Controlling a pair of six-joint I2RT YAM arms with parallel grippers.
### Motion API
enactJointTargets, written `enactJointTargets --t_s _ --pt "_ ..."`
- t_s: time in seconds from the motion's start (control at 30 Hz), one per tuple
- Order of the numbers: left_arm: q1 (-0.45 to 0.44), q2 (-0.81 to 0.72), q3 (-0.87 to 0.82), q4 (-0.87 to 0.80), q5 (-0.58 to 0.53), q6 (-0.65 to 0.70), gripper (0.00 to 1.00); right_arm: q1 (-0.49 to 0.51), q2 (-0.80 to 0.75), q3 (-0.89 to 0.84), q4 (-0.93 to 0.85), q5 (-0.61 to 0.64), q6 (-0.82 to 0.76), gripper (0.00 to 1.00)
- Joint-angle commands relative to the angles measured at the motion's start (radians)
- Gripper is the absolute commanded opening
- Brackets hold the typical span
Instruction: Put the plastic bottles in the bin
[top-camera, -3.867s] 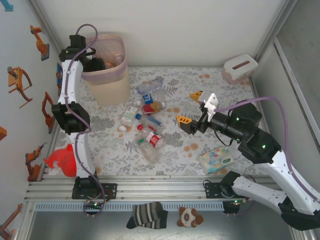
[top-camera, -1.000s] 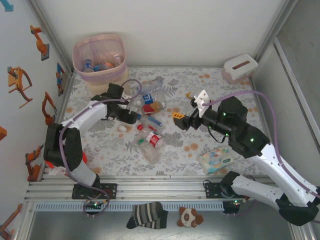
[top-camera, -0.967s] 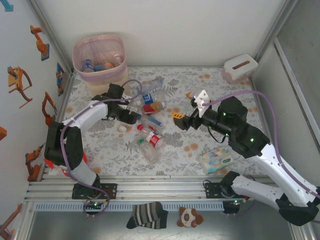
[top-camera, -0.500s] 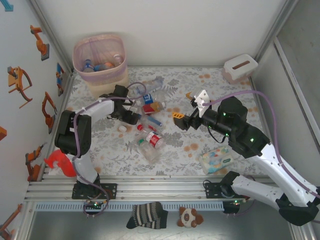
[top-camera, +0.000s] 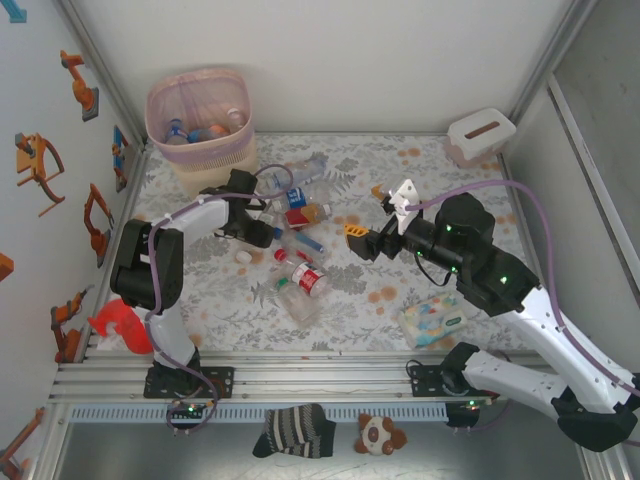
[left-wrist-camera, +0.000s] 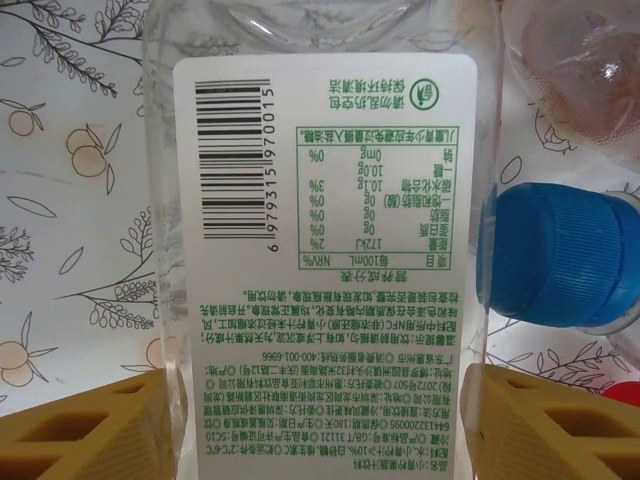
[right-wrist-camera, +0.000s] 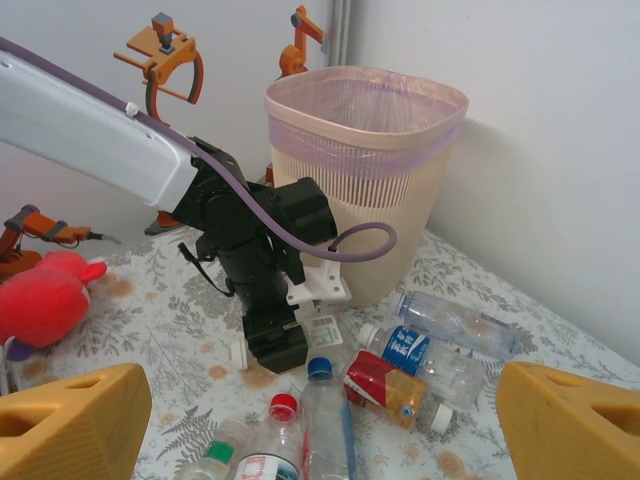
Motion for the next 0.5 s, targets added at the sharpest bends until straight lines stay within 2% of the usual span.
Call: enactJointTargets --t_s 0.0,0.17,0.47 --pt "-0.004 -0.009 0.027 -0.016 -0.013 0.021 0.69 0.004 -0.006 0.004 0.021 -0.003 0.008 0.88" --pt "-0.004 -0.045 0.039 -0.040 -0.049 0.030 0.66 0.005 -0.011 0.004 0.021 0.000 0.004 0.88" --pt "-0.004 -0.152 0.094 -0.098 -0.025 0.057 0.64 0.004 -0.012 0.007 0.023 -0.003 0.003 0.88"
